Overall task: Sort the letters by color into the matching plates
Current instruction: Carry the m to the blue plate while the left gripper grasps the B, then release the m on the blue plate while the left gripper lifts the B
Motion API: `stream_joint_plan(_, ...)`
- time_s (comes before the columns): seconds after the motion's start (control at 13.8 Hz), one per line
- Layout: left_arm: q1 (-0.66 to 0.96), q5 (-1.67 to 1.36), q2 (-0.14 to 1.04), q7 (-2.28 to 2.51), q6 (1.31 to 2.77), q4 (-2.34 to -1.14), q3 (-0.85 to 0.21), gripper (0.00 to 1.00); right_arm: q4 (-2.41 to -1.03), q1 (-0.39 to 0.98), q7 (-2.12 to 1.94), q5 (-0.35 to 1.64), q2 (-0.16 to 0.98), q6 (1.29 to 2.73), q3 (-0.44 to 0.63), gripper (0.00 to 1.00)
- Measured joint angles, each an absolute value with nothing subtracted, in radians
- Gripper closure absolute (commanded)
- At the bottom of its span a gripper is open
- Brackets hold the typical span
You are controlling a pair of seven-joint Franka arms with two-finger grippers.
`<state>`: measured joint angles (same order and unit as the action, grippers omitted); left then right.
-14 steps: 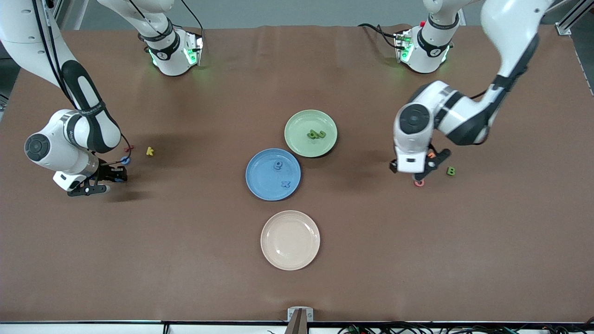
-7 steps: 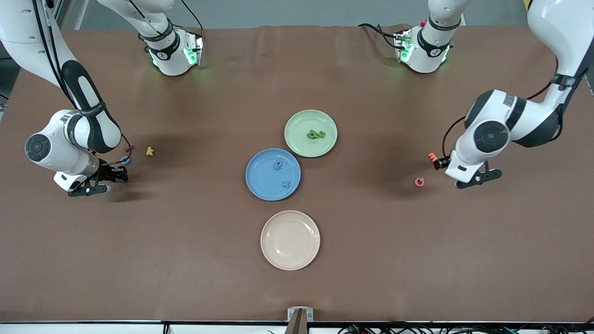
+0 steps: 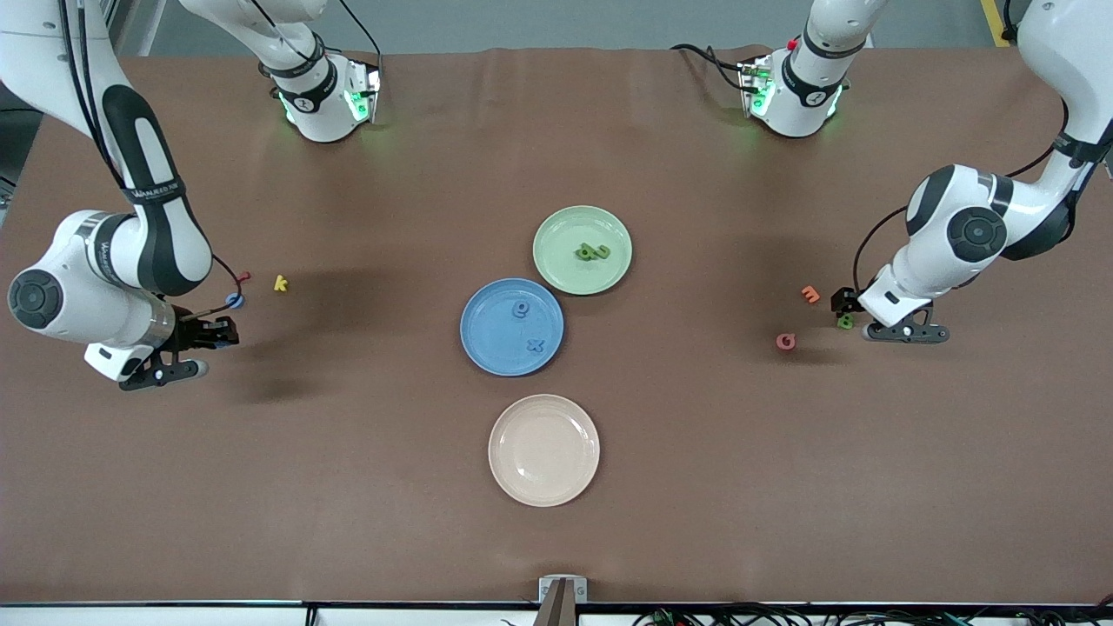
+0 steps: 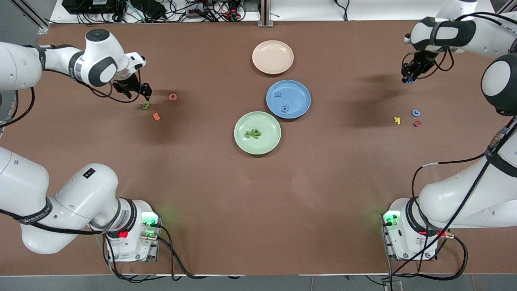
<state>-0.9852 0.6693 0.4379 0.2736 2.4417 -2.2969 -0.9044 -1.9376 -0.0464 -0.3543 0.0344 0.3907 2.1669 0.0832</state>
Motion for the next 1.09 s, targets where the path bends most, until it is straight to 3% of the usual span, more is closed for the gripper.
stream_joint_plan(0.44, -1.006, 0.809, 0.53, 0.23, 2.473, -2.296, -0.908, 0.26, -1.849, 0.219, 0.074, 0.036, 0.39, 2.027, 0.073, 0.82)
stream_joint_plan(0.8, -1.006, 0.87, 0.577, 0.229, 2.482, -2.286, -0.897, 0.37, -1.837, 0.47, 0.444, 0.121, 0.4, 2.048, 0.07, 0.82)
stream_joint_plan(1.09, -1.01, 0.899, 0.613, 0.229, 2.483, -2.271, -0.875, 0.38, -1.822, 0.622, 0.681, 0.146, 0.449, 2.144, 0.07, 0.82)
